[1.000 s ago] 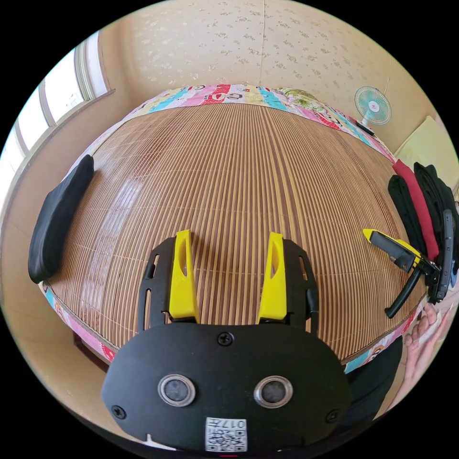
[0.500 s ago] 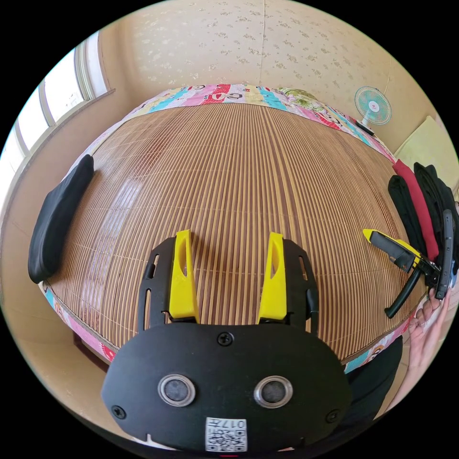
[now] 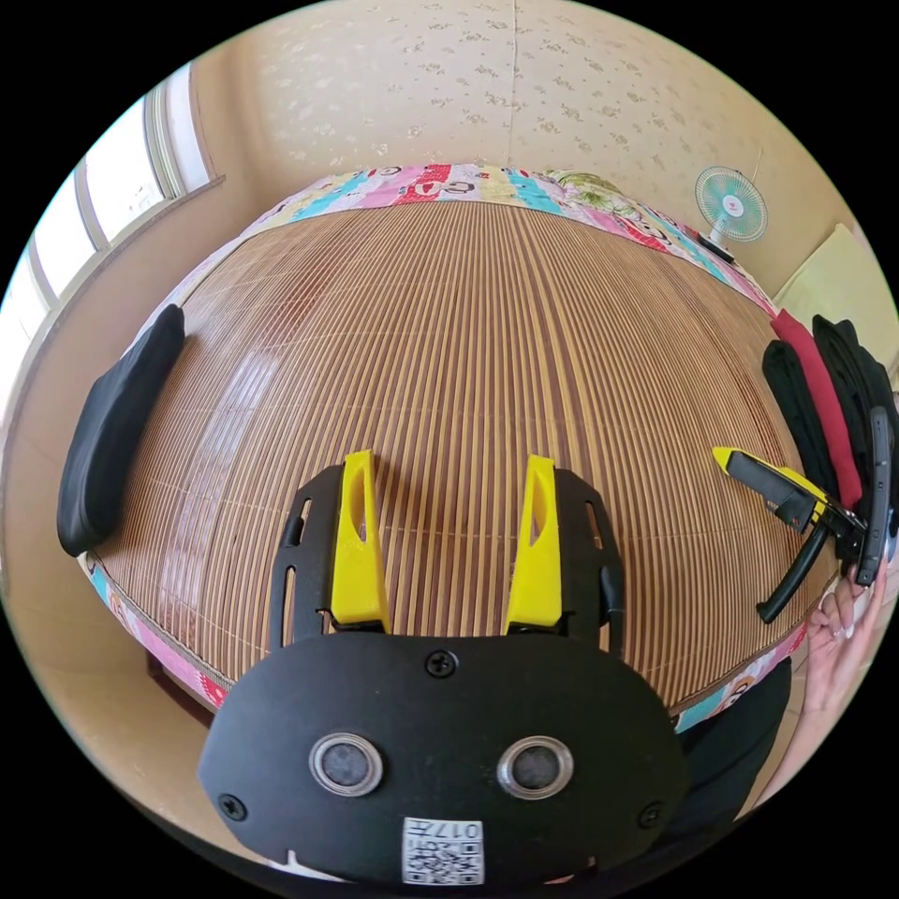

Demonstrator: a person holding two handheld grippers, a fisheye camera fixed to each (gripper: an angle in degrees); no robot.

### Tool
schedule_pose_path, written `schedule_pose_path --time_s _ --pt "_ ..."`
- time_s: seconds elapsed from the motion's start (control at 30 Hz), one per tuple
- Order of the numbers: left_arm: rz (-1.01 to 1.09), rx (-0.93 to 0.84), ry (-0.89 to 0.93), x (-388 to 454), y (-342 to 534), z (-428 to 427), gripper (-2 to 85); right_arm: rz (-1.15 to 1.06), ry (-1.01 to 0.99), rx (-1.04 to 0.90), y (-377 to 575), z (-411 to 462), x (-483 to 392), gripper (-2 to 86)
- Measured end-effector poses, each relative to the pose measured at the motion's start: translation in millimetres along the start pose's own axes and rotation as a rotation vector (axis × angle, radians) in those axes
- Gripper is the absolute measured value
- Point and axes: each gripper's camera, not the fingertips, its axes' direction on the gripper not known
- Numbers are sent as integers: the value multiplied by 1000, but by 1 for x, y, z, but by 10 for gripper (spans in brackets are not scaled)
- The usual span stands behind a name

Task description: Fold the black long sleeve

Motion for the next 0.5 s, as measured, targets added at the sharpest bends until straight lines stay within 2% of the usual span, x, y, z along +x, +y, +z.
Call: schedule_pose_path --time_s 0.5 --pt "8 -4 -14 24 7 -23 215 -8 21 -10 7 -12 -14 278"
